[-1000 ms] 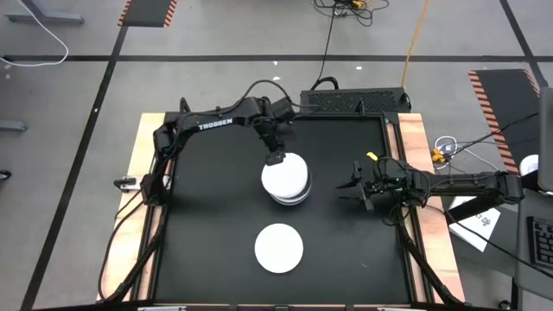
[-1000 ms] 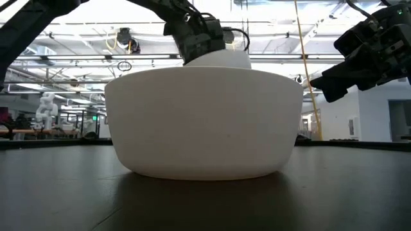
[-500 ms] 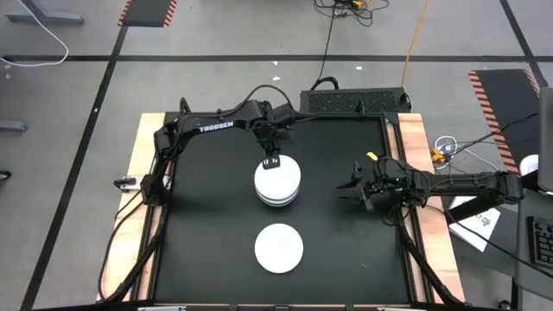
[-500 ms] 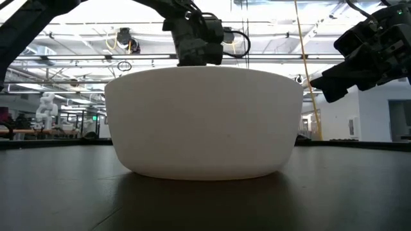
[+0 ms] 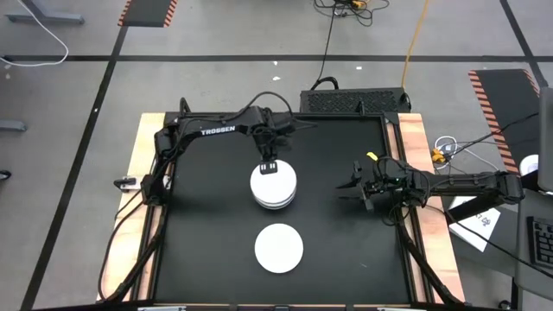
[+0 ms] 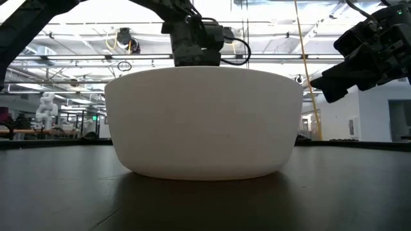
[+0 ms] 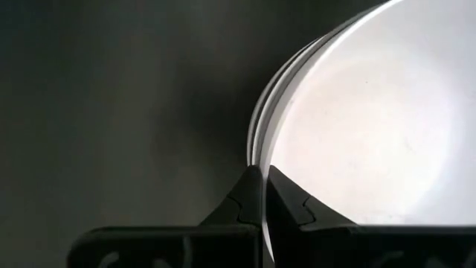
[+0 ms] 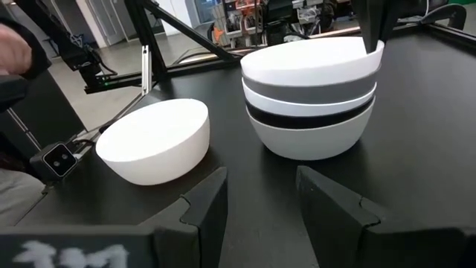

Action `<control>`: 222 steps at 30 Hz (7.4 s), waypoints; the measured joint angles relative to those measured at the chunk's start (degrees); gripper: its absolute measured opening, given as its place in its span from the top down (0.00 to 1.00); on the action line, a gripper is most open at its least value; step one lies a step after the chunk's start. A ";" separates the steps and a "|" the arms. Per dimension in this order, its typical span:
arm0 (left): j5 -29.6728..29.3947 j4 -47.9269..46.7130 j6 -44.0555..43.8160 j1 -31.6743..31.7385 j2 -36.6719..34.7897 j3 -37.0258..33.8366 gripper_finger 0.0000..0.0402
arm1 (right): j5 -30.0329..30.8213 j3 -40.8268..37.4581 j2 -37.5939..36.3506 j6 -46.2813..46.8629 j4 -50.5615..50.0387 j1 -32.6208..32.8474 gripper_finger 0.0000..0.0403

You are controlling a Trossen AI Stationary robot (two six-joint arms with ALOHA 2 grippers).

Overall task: Nest bowls inside each other
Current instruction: Stack the left white bowl on top of the dark gray bowl, then stack the white bowl on top of the white bowl

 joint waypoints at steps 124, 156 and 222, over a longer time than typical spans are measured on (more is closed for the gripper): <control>7.99 72.63 -20.55 3.02 -85.83 -88.44 0.44 | -1.51 0.00 0.04 2.76 3.04 0.00 0.62; 9.49 74.80 -19.88 3.02 -103.73 -105.44 0.44 | -1.51 -0.01 0.07 0.63 3.02 0.00 0.62; 8.96 70.32 -15.72 3.02 -103.69 -105.36 0.44 | 16.67 38.69 31.08 19.82 -22.04 24.04 0.35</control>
